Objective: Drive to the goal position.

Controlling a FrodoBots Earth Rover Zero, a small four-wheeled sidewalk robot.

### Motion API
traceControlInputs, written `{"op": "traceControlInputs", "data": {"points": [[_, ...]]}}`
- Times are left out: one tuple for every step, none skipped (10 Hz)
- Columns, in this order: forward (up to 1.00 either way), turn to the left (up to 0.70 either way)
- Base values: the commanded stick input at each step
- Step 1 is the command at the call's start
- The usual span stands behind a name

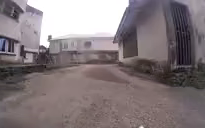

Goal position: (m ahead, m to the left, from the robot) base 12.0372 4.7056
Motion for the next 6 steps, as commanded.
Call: {"op": "traceControlInputs", "data": {"points": [[0.3, 0.0], [0.3, 0.0], [0.3, 0.0], [0.3, 0.0], [0.3, 0.0], [0.3, 0.14]]}}
